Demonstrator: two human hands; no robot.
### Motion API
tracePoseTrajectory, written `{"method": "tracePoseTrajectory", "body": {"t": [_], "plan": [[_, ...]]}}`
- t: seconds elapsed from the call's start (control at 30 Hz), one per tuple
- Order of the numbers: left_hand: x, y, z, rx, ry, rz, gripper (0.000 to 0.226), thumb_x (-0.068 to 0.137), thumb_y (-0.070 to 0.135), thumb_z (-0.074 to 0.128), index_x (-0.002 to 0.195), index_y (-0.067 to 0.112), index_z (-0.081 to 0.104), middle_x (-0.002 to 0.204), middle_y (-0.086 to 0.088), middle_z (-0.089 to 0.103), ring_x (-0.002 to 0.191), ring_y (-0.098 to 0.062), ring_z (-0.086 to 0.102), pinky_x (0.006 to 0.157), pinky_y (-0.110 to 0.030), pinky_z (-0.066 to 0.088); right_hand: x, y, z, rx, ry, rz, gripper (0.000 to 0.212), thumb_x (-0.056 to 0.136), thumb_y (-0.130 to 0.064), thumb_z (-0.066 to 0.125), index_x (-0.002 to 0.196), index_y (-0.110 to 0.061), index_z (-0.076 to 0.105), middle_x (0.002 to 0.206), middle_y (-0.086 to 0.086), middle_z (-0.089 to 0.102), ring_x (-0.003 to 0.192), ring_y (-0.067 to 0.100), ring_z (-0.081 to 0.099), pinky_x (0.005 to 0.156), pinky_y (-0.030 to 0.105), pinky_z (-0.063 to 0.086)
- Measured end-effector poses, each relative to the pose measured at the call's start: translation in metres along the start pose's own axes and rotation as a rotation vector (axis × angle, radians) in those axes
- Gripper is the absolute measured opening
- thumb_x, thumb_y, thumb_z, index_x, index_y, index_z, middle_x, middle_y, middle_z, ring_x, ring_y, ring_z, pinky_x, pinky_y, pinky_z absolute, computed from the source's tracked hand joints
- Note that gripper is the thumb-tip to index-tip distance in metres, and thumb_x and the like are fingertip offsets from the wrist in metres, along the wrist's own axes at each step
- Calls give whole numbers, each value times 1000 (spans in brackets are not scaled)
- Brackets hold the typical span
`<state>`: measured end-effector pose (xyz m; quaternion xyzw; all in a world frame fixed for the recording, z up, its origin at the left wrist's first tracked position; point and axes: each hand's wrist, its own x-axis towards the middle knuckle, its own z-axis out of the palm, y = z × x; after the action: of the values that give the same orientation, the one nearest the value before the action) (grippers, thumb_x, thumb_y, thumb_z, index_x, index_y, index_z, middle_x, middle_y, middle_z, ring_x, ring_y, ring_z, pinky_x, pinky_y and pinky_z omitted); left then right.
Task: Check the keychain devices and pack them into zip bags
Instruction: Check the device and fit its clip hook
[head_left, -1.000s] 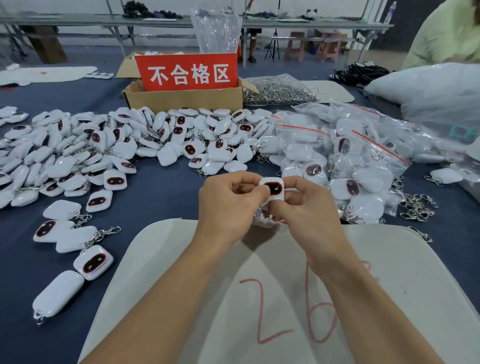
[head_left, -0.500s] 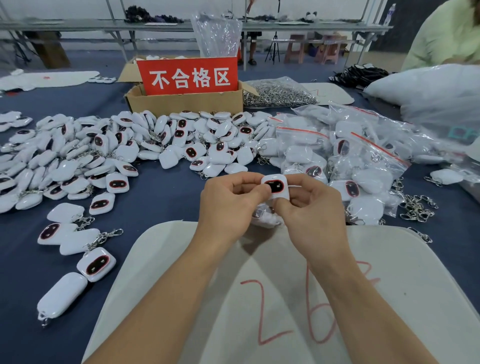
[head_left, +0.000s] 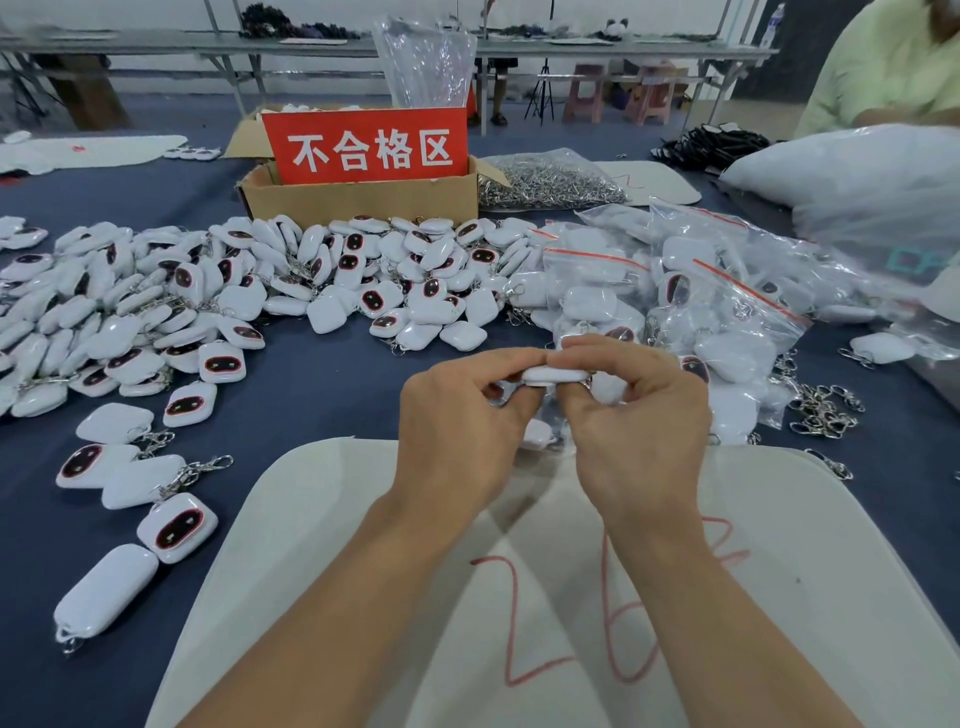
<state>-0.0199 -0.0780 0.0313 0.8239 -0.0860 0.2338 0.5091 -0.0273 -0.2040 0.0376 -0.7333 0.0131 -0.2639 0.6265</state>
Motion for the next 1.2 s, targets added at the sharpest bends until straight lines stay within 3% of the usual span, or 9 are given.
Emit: {"method": "tracePoseTrajectory", "body": {"t": [0.2, 0.3, 0.37, 0.5, 0.67, 0.8, 0.9, 1.03, 1.2], "plan": [[2, -1, 2, -81, -35, -80, 39, 87, 18, 74, 119, 40, 74, 85, 28, 74, 81, 3, 70, 75, -8, 49, 3, -1, -2, -68, 18, 6, 39, 80, -12, 77, 100, -46, 78, 88, -18, 76, 88, 1, 63, 81, 15, 49], [5, 1, 4, -239, -124, -200, 49, 87, 24, 70, 133, 39, 63, 80, 13, 76, 74, -2, 69, 74, -21, 54, 6, -4, -8, -172, -14, -17, 46, 79, -30, 73, 121, -45, 69, 92, -19, 76, 103, 9, 63, 96, 29, 48], [8, 2, 3, -380, -138, -271, 40, 83, 24, 67, 120, 36, 67, 73, -1, 73, 67, -10, 63, 69, -28, 51, 6, -5, -11, -295, -61, -97, 44, 76, -39, 73, 119, -47, 70, 102, -17, 72, 115, 15, 60, 108, 40, 44], [9, 4, 0, -576, -126, -338, 22, 81, 25, 70, 100, 30, 80, 74, -5, 71, 64, -11, 63, 62, -21, 52, 7, -6, -16, -415, -86, -187, 37, 73, -45, 79, 109, -49, 73, 101, -11, 68, 109, 3, 46, 106, 31, 36], [1, 3, 5, -205, -154, -203, 45, 76, 41, 81, 120, 37, 71, 94, 18, 74, 85, -1, 67, 77, -11, 48, 20, -6, -33, -213, 124, -91, 13, 76, -31, 78, 89, -30, 80, 81, -9, 73, 91, 16, 69, 87, 47, 53], [-13, 10, 17, 124, -173, -9, 44, 70, 58, 76, 110, 40, 70, 96, 23, 64, 99, 5, 57, 86, -18, 44, 24, -2, -47, -158, 234, 44, 36, 79, -34, 75, 68, -4, 58, 56, 10, 44, 51, 10, 35, 51, 37, 33], [-18, 16, 31, 305, -100, 19, 41, 69, 71, 63, 91, 37, 68, 80, 24, 54, 85, 3, 47, 80, -22, 37, 22, -6, -48, -228, 264, 87, 44, 75, -33, 71, 65, -6, 39, 51, -1, 28, 53, 15, 24, 52, 36, 24], [-14, 12, 34, 387, -32, -12, 19, 80, 44, 73, 75, 28, 67, 66, 17, 52, 75, -9, 45, 74, -30, 30, 22, -8, -47, -299, 225, 66, 35, 66, -27, 65, 59, -15, 33, 51, -2, 20, 59, 17, 17, 56, 36, 18], [-10, 15, 29, 249, 62, -134, 22, 82, 40, 60, 66, 26, 67, 62, 12, 62, 74, -6, 54, 80, -37, 44, 21, -3, -41, -465, 55, 15, 28, 61, -30, 61, 55, -14, 40, 46, -2, 38, 57, 24, 28, 67, 36, 30]]}}
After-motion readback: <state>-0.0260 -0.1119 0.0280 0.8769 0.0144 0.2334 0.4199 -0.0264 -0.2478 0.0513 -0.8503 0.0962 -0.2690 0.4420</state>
